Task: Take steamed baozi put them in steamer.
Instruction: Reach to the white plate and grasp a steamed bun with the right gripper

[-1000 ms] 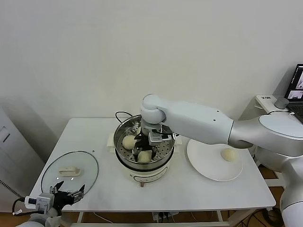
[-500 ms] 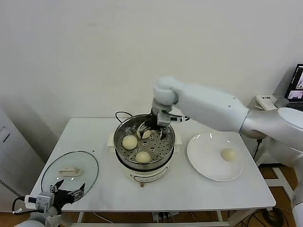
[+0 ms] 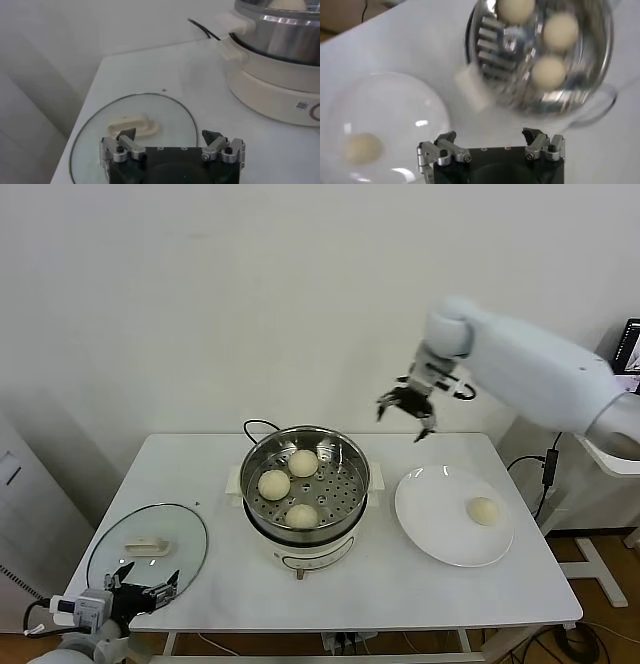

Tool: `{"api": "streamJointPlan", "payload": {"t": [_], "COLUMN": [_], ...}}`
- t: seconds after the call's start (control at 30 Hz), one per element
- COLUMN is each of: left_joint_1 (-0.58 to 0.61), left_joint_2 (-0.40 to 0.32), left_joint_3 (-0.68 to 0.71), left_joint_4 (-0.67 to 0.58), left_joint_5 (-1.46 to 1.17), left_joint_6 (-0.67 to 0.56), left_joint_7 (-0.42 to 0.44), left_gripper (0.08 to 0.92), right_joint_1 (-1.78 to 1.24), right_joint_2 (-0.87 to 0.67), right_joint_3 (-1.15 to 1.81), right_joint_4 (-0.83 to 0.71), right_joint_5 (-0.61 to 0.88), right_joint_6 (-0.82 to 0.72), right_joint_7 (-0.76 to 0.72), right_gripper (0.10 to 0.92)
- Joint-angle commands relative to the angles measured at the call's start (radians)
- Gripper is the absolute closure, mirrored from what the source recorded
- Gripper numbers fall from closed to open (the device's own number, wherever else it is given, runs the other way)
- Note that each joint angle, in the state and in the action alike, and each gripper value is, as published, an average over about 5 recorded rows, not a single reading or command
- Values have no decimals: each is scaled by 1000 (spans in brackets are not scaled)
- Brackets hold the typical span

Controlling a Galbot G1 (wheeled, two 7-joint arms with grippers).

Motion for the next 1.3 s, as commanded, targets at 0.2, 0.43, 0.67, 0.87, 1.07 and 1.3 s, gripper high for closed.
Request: {"api": "streamJointPlan", "payload": {"t": [0.2,0.43,0.67,0.87,1.07,1.3], "left_joint_1": [-4,-7,-6,-7,-4,-4], "left_joint_2": [-1,-1,-2,-3,-2,-2], "left_joint_3": [0,4,4,7,7,9], "left_joint_4": [-1,0,0,1,1,3], "left_joint_5": [-4,-3,-3,-3,-2,-2], "left_joint_6": [3,6,7,7,5,4], "left_joint_7": [0,-1,-1,0,0,0], "left_gripper": [177,177,177,177,177,177], "right_joint_1": [-164,-322,-423,-474,-508,-524], "right_joint_2": [-130,-109,-84,-66,-47,-30], "right_joint_3": [86,215,327,403,440,458], "right_joint_4": [-278,-367,-435,-462,-485,-508], "right_joint_5": [-8,-118,-181,-255,-285,-322], "right_joint_6": [-102,-84,-75,-62,-64,-61], "right_joint_7": [8,29,68,103,133,157], "right_gripper": [203,203,203,203,203,203]}}
